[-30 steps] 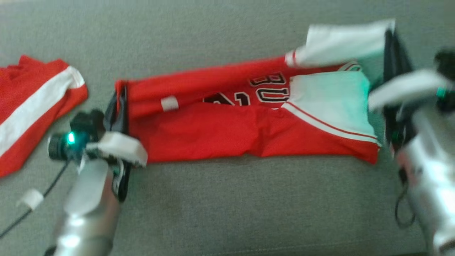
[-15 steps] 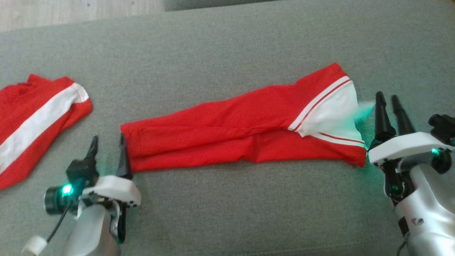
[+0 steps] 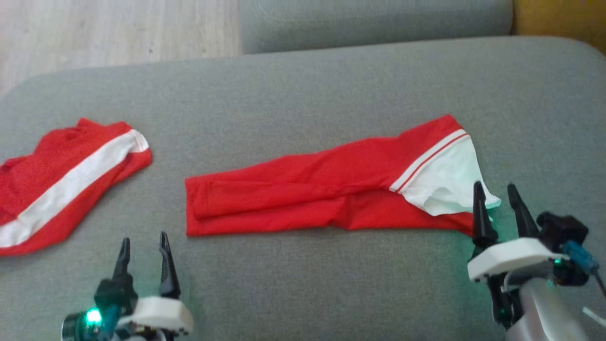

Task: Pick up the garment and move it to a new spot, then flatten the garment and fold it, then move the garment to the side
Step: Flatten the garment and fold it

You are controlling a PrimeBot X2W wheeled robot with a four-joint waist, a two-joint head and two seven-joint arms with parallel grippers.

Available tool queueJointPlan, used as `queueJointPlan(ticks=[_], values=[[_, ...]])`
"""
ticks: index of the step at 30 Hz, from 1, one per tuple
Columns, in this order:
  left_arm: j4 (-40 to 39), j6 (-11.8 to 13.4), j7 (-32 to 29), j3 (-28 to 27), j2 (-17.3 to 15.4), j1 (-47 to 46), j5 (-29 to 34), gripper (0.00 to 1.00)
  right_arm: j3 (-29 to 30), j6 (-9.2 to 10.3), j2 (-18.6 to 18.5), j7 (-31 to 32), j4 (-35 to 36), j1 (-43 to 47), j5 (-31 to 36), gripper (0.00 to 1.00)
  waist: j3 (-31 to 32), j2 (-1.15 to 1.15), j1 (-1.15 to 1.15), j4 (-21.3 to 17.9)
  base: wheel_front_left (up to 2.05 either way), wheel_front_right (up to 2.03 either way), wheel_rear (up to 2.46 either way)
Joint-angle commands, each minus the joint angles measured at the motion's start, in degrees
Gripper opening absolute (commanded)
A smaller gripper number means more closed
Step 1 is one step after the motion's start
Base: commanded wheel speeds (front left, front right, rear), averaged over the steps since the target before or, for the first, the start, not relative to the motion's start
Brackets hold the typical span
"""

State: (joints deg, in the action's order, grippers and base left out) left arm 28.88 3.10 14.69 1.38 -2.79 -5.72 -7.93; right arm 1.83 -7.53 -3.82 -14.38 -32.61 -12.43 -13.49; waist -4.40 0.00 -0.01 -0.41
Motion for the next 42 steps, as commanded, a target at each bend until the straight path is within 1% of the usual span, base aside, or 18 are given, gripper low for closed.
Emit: queueJointPlan(ticks=[1, 5, 11, 15, 18, 23, 24, 25, 27, 31, 35, 38, 42], values=[[-2.4, 0.4, 0.3, -1.8, -0.3, 0.1, 0.7, 1.00, -1.0, 0.04, 0.2, -0.6, 1.7, -0.6, 1.4, 1.00, 1.4, 0.00, 0.01, 0.8, 0.00, 0.00, 0.00], [-4.1, 0.9, 0.3, -0.7, -0.1, 3.7, 1.2, 1.00, -0.1, 0.04, 0.7, -0.6, 1.4, 1.7, 3.4, 1.00, 3.4, 0.00, 0.01, 1.1, 0.00, 0.00, 0.00], [-5.0, 1.7, 0.3, 1.0, -0.1, 5.9, -0.3, 1.00, 0.8, 0.04, 0.9, -0.6, 0.9, 2.9, 4.0, 1.00, 4.0, 0.00, 0.01, 1.6, 0.00, 0.00, 0.00], [-5.3, 1.8, 0.3, 2.6, -0.1, 5.5, -0.5, 1.00, 1.4, 0.04, 0.9, -0.6, 0.1, 1.7, 4.2, 1.00, 2.5, 0.00, 0.01, 2.3, 0.00, 0.00, 0.00], [-5.5, 1.5, 0.3, 3.9, -0.1, 3.8, -0.6, 1.00, 1.8, 0.04, 0.8, -0.6, -1.8, -1.9, 5.5, 1.00, -0.4, 0.00, 0.01, 3.1, 0.00, 0.00, 0.00], [-5.3, 1.1, 0.3, 5.8, -0.1, 0.8, -1.0, 1.00, 4.3, 0.04, -1.3, -0.6, -8.4, -10.0, 8.0, 1.00, -5.3, 0.00, 0.01, 4.6, 0.00, 0.00, 0.00], [-5.1, 1.0, 0.3, 6.1, -0.1, 0.3, -1.2, 1.00, 5.1, 0.04, -1.6, -0.6, -10.1, -11.4, 8.6, 1.00, -5.9, 0.00, 0.01, 4.9, 0.00, 0.00, 0.00], [-4.9, 1.0, 0.3, 6.6, -0.1, -0.4, -1.5, 1.00, 6.4, 0.04, -2.2, -0.6, -13.8, -13.7, 9.7, 1.00, -7.0, 0.00, 0.01, 5.4, 0.00, 0.00, 0.00], [-4.6, 1.0, 0.3, 7.0, -0.1, -1.0, -1.7, 1.00, 7.5, 0.04, -2.7, -0.3, -17.4, -15.3, 10.4, 1.00, -7.6, 0.00, 0.01, 5.8, 0.00, 0.00, 0.00], [-4.2, 1.0, 0.3, 7.3, -0.1, -1.6, -1.8, 1.00, 9.1, 0.04, -2.6, 0.1, -23.6, -17.1, 9.7, 1.00, -8.4, 0.00, 0.01, 6.3, 0.00, 0.00, 0.00], [-4.0, 0.9, 0.3, 7.1, -0.1, -2.1, -1.8, 1.00, 8.4, 0.04, -1.7, 0.0, -27.6, -17.9, 7.6, 1.00, -8.6, 0.00, 0.01, 6.6, 0.00, 0.00, 0.00], [-4.0, 0.9, 0.3, 7.2, -0.1, -2.5, -1.8, 1.00, 5.1, 0.04, -0.5, -0.1, -29.4, -17.9, 4.7, 1.00, -8.5, 0.00, 0.01, 6.8, 0.00, 0.00, 0.00], [-4.0, 0.8, 0.3, 7.1, -0.1, -2.4, -1.6, 1.00, -0.6, 0.04, 0.5, 0.9, -30.3, -16.9, -1.5, 1.00, -8.1, 0.00, 0.01, 6.7, 0.00, 0.00, 0.00]])
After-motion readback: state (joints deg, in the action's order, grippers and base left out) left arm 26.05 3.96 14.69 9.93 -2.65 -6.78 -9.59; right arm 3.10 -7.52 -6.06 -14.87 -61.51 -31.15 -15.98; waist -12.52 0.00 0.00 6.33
